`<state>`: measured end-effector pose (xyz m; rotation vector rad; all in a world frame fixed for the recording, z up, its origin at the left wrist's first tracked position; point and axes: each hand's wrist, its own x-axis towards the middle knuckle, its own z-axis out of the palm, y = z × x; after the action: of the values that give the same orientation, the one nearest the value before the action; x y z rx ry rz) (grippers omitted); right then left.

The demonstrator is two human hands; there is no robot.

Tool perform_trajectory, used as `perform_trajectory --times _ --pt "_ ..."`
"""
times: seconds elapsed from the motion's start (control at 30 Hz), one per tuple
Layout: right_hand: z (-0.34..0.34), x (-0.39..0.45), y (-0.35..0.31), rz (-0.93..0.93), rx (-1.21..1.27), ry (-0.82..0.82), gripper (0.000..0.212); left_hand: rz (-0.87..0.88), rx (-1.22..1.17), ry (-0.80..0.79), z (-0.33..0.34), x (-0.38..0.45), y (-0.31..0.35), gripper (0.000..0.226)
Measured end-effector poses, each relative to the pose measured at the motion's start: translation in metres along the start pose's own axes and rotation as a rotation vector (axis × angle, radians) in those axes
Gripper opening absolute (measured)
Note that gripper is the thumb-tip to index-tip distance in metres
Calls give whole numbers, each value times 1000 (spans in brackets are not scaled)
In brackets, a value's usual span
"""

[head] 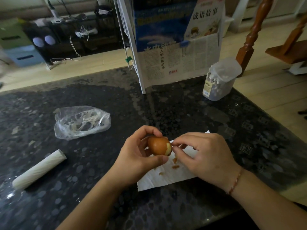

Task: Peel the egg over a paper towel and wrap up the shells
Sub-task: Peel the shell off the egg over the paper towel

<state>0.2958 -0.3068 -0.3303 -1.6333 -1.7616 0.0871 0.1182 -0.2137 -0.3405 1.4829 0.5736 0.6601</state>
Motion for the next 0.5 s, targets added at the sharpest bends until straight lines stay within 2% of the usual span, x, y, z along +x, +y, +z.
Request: perform_trajectory --times 0.13,0.33,0.5 --pt "-2 1 1 -79 -47 17 18 5 32 -17 -1 -1 2 47" --pt "-1 3 0 -297 -266 80 14 -2 118 -48 -5 -2 6 43" --pt "1 4 -1 -252 -267 115 11 12 118 -50 -3 -2 4 43"
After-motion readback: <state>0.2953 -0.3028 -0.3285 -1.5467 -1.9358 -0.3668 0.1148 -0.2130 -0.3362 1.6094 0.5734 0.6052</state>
